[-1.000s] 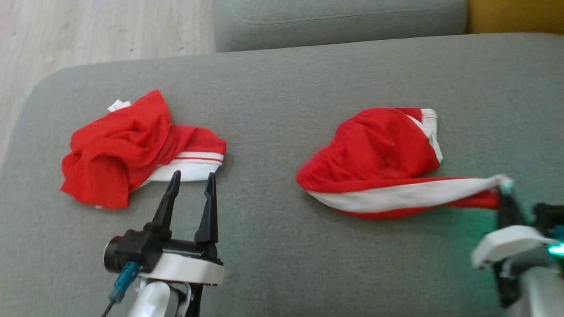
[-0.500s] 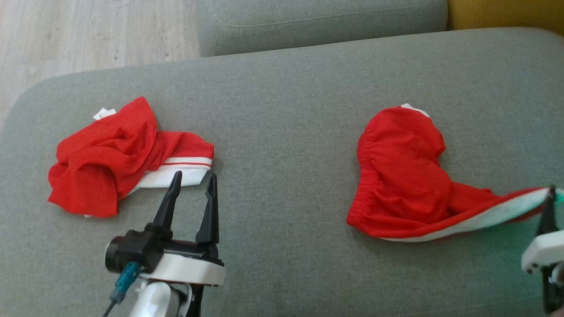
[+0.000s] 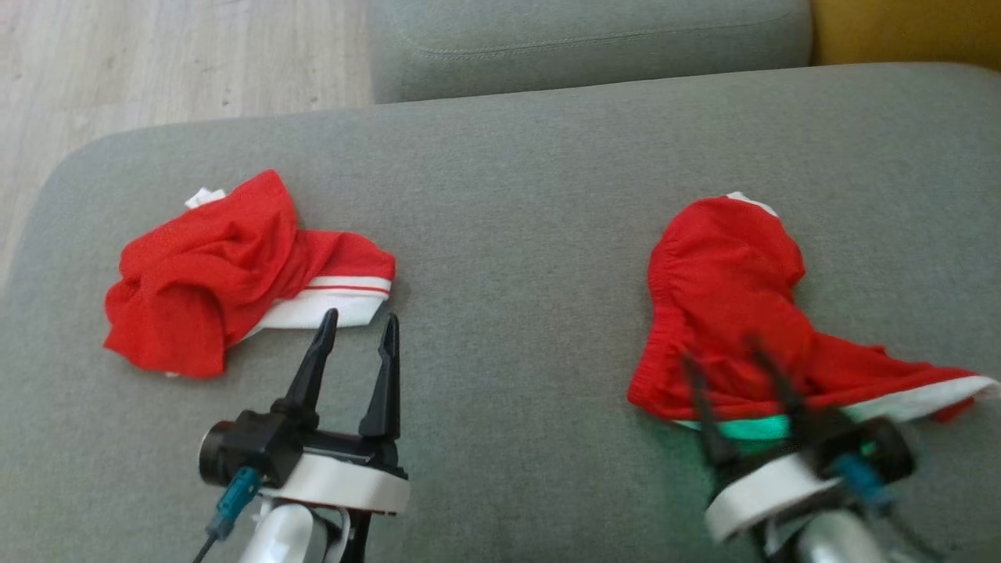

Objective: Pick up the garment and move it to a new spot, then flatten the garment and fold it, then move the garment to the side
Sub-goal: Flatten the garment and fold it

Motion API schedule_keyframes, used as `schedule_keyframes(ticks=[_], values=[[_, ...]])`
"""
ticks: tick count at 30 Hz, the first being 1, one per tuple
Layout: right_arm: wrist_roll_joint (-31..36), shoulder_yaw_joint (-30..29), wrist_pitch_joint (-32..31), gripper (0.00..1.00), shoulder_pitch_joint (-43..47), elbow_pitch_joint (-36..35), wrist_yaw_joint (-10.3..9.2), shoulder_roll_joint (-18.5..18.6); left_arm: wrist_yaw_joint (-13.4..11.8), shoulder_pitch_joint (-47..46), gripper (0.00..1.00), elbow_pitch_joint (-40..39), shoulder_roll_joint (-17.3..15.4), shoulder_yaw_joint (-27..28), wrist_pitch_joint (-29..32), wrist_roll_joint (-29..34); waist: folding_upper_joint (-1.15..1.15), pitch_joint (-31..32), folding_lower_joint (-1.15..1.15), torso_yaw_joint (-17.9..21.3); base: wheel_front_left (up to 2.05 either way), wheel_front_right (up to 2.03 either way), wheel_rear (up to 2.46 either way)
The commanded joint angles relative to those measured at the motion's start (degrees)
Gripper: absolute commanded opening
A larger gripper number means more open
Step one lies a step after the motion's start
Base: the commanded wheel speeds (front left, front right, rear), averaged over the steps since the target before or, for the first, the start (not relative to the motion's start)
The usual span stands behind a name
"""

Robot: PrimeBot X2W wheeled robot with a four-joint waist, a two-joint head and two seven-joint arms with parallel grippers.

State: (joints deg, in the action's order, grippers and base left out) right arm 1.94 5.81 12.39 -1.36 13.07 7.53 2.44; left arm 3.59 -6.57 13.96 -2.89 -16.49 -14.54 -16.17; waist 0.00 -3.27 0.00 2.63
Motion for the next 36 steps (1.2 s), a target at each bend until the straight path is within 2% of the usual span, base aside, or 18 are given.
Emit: schedule_keyframes(ticks=[1, 7, 12, 17, 18, 19, 29, 36], values=[[0.4, 2.3, -0.3, 1.0, -1.0, -1.2, -0.04, 0.4, 0.1, -1.4, 1.0, -1.8, 0.0, 1.7, -0.5, -0.2, 0.0, -0.2, 0.0, -0.4, 0.0, 0.0, 0.0], [2.7, 8.9, -3.8, 1.0, -0.9, 3.2, -0.04, 0.5, 0.2, -1.5, 1.0, -1.6, 0.0, 1.5, -0.5, -0.3, 0.0, -0.7, 0.0, -1.8, 0.0, 0.0, 0.0], [5.0, 8.1, -6.1, 1.0, -3.7, 8.4, -0.04, 0.5, 0.2, -1.9, 1.0, -1.6, 0.0, 0.9, -0.5, -0.6, 0.0, -1.6, 0.0, -3.2, 0.0, 0.0, 0.0], [3.7, 6.7, -8.0, 1.0, -6.0, 12.6, -0.04, 0.5, 0.0, -2.5, 1.0, -1.7, 0.0, 0.7, -0.5, -0.9, 0.0, -2.6, 0.0, -3.9, 0.0, 0.0, 0.0], [2.7, 6.7, -8.0, 0.43, -6.5, 13.3, -0.04, 0.5, 0.0, -2.6, 1.0, -1.7, 0.0, 0.7, -0.5, -1.0, 0.0, -2.8, 0.0, -4.0, 0.0, 0.0, 0.0], [1.5, 7.0, -7.7, 0.0, -7.1, 13.7, -0.04, 0.4, -0.1, -2.6, 1.0, -1.7, 0.0, 0.7, -0.5, -1.1, 0.0, -2.9, 0.0, -4.1, 0.0, 0.0, 0.0], [-11.9, 15.3, -0.7, 0.0, -12.4, 11.1, -0.04, 0.4, -0.2, -3.0, 1.0, -1.2, 0.0, 0.7, -0.5, -1.3, 0.0, -2.3, 0.0, -4.1, 0.0, 0.0, 0.0], [-14.6, 22.4, -0.5, 0.0, -15.3, 11.2, -0.04, 0.4, -0.2, -2.7, 1.0, -1.2, 0.0, 0.7, -0.5, -1.4, 0.0, -1.6, 0.0, -5.0, 0.0, 0.0, 0.0]])
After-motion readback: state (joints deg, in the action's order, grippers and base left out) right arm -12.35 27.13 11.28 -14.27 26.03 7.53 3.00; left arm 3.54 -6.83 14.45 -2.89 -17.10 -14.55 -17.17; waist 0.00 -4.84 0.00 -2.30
